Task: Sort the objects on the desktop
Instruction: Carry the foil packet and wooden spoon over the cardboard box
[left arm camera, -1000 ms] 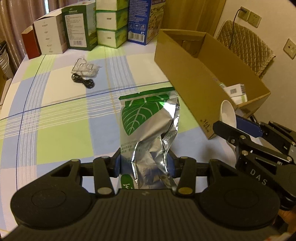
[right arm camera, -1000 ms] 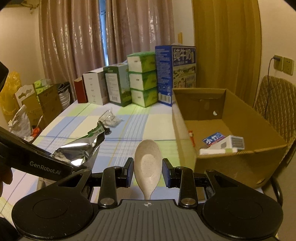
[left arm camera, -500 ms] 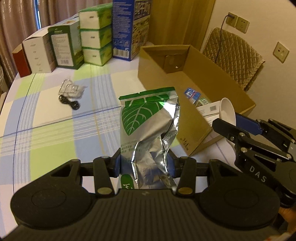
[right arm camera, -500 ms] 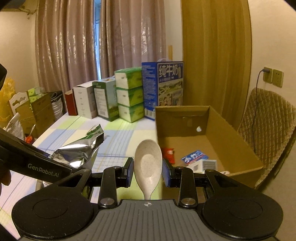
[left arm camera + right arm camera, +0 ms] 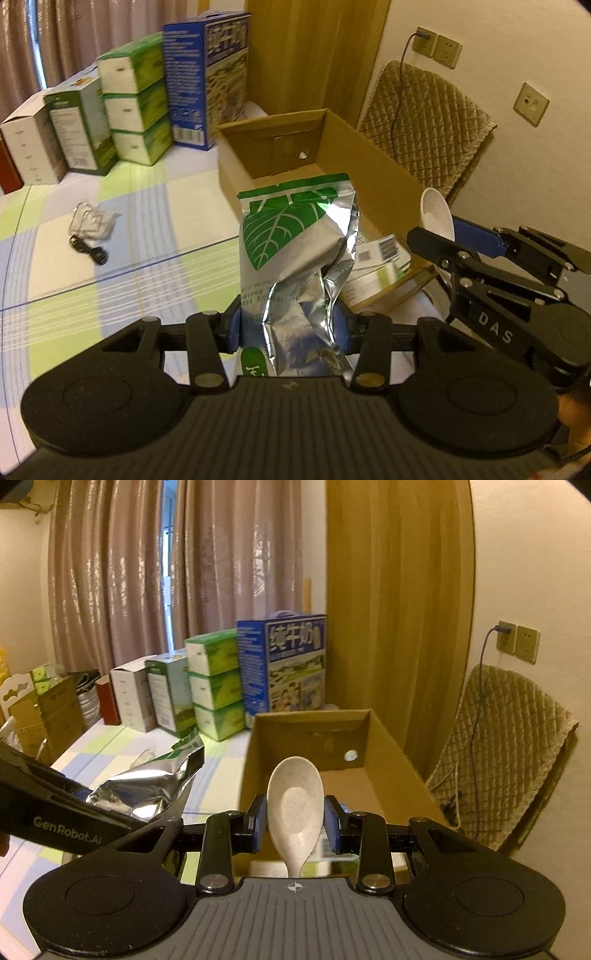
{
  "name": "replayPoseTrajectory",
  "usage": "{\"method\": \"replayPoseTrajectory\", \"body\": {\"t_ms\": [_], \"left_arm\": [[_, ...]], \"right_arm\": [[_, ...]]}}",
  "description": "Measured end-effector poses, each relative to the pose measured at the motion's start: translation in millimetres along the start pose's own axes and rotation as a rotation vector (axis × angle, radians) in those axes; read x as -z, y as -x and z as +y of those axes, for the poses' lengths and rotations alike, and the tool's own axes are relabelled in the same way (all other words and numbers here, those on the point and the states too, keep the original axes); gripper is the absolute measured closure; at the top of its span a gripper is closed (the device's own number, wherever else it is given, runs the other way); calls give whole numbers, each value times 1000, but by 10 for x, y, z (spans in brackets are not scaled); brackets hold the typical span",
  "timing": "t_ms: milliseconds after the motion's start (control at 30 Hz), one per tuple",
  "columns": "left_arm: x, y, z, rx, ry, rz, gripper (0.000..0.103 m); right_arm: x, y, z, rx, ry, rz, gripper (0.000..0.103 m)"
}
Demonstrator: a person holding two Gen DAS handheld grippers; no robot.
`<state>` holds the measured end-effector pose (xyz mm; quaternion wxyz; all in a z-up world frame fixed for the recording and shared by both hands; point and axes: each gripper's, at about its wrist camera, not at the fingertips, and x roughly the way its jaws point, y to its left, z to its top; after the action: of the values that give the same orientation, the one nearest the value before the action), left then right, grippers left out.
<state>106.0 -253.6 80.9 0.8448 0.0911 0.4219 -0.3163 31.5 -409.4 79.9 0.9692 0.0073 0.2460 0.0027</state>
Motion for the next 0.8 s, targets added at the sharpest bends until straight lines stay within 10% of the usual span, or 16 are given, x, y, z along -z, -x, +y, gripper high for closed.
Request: {"method": "replayPoseTrajectory", "body": {"t_ms": [800], "left_arm": [[-725, -524, -399, 41, 5, -13, 62]], "right_arm": [[-300, -546, -685, 23, 20, 61, 73]]}}
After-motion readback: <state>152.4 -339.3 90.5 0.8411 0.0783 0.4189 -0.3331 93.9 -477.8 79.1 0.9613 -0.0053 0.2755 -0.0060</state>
